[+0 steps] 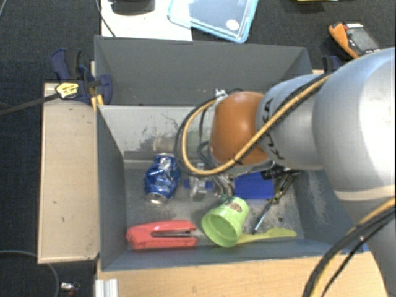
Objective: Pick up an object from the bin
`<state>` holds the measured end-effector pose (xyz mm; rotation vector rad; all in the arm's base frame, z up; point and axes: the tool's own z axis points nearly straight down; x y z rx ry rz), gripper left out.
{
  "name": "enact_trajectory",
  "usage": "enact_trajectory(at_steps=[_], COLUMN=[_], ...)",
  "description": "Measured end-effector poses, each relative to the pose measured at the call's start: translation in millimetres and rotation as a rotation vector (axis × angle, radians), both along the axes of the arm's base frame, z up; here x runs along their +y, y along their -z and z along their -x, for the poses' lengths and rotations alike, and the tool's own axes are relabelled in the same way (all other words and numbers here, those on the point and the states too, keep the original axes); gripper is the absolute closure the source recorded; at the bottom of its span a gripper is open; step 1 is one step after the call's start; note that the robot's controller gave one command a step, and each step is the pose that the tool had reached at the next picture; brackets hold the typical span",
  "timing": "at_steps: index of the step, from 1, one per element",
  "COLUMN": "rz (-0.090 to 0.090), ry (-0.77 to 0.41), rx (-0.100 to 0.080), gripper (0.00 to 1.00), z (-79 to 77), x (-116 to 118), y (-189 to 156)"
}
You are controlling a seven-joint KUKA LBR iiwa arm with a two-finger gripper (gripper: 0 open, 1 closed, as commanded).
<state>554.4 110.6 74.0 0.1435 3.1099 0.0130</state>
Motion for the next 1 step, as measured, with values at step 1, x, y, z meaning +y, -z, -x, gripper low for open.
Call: enact_trajectory(at_steps=[1], rz=[0.000], ry=[0.002], rx=[0.000], gripper=[1.00], z=[0.0], x=[-0.1], y=[0.0])
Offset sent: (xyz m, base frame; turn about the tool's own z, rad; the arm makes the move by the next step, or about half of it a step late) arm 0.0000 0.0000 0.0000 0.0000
